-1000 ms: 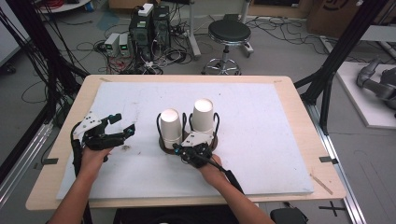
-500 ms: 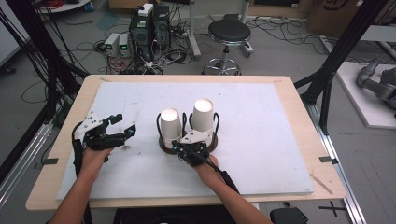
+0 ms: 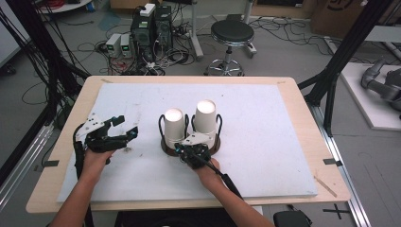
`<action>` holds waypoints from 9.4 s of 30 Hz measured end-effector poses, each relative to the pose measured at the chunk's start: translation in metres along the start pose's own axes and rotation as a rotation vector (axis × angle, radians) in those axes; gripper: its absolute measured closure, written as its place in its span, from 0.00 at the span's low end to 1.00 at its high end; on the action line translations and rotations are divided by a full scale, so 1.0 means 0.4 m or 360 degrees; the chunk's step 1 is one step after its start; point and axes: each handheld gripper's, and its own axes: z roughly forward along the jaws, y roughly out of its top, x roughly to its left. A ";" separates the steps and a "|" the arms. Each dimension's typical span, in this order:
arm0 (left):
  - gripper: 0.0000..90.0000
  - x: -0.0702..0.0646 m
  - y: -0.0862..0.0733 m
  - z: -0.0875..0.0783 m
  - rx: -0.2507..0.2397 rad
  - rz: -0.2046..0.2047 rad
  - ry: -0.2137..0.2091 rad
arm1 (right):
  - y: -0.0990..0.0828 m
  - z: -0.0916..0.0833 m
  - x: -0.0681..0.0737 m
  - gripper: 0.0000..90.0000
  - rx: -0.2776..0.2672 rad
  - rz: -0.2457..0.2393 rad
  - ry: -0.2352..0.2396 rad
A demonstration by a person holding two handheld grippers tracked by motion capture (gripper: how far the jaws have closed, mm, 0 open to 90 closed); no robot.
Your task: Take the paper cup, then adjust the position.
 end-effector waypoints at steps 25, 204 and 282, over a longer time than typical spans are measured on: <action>0.24 -0.001 -0.001 0.003 0.0002 -0.0005 -0.0002 | 0.003 0.002 0.017 1.00 -0.0125 0.0124 -0.0068; 0.41 -0.283 0.242 0.031 0.0059 0.0200 -0.0679 | 0.007 -0.307 -0.208 0.23 -0.0287 -0.0134 0.0544; 0.40 -0.377 0.155 0.119 0.0138 0.0241 -0.1007 | 0.027 -0.251 -0.106 0.36 -0.0382 -0.0445 0.0834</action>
